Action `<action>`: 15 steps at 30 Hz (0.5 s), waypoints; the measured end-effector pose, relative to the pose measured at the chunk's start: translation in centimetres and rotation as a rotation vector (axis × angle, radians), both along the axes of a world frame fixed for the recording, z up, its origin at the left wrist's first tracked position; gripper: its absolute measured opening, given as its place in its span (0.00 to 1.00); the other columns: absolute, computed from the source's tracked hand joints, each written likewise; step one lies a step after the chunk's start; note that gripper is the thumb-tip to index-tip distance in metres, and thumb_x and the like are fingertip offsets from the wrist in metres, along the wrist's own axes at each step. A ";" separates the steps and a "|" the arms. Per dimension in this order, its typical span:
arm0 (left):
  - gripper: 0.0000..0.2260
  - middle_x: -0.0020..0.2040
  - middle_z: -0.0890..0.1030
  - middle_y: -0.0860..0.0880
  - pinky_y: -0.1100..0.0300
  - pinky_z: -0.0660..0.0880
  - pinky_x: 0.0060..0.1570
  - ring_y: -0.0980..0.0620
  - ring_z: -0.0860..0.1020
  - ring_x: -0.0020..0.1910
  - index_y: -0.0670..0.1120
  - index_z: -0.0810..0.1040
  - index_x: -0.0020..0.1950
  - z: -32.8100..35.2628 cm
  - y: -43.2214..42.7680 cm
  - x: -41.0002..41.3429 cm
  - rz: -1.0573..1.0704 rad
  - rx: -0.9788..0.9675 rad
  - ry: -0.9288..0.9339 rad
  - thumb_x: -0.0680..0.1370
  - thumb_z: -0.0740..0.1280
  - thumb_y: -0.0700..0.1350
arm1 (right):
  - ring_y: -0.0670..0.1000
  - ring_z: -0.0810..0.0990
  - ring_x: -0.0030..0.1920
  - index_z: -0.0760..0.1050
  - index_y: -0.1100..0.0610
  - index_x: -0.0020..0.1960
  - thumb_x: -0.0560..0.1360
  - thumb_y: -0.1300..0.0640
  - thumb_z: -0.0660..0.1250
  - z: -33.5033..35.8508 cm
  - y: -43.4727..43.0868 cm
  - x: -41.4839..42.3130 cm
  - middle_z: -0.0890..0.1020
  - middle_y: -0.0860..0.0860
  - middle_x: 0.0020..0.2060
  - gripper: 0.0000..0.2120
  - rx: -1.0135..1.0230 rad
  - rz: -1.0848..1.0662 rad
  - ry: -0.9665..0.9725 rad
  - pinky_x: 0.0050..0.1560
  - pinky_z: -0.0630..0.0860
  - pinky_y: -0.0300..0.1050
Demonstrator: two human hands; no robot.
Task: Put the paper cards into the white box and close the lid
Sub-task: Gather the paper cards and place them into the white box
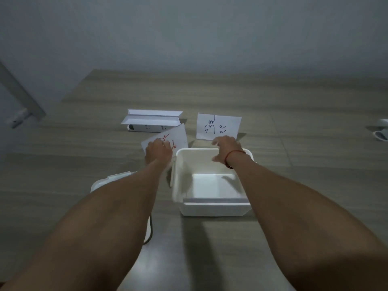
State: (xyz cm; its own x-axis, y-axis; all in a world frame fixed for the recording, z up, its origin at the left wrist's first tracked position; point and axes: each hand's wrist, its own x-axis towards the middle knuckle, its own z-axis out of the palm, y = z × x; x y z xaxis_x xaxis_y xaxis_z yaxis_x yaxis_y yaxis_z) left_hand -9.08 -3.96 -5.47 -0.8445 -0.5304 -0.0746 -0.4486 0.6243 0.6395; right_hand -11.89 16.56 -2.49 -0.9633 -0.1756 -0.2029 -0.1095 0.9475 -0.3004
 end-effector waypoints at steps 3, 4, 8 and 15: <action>0.16 0.61 0.75 0.39 0.48 0.74 0.61 0.41 0.74 0.62 0.40 0.76 0.61 0.2 -1.0 -2.1 -0.020 -0.223 -0.039 0.80 0.59 0.49 | 0.55 0.73 0.66 0.75 0.50 0.64 0.71 0.53 0.72 -1.4 -0.3 -1.6 0.78 0.51 0.64 0.22 0.158 0.056 -0.004 0.67 0.65 0.50; 0.16 0.62 0.74 0.39 0.49 0.71 0.63 0.41 0.72 0.64 0.40 0.75 0.62 0.0 -1.4 -3.0 -0.036 -0.286 -0.055 0.81 0.59 0.49 | 0.54 0.75 0.65 0.77 0.50 0.62 0.72 0.52 0.71 -2.2 -0.6 -2.3 0.79 0.50 0.62 0.18 0.159 0.073 0.005 0.66 0.65 0.50; 0.16 0.63 0.76 0.40 0.50 0.67 0.64 0.42 0.72 0.64 0.40 0.74 0.62 -1.3 -2.7 -5.5 -0.130 -0.471 -0.085 0.81 0.58 0.50 | 0.54 0.77 0.62 0.78 0.52 0.58 0.75 0.49 0.67 -3.5 -1.6 -4.0 0.81 0.51 0.59 0.13 0.126 0.153 0.073 0.63 0.66 0.50; 0.16 0.52 0.82 0.41 0.50 0.70 0.56 0.40 0.79 0.55 0.42 0.78 0.54 -3.5 -4.1 -7.0 -0.180 -0.468 -0.104 0.82 0.54 0.49 | 0.56 0.75 0.62 0.74 0.52 0.63 0.77 0.49 0.63 -4.4 -3.2 -6.4 0.80 0.54 0.60 0.15 0.204 0.128 0.162 0.61 0.65 0.51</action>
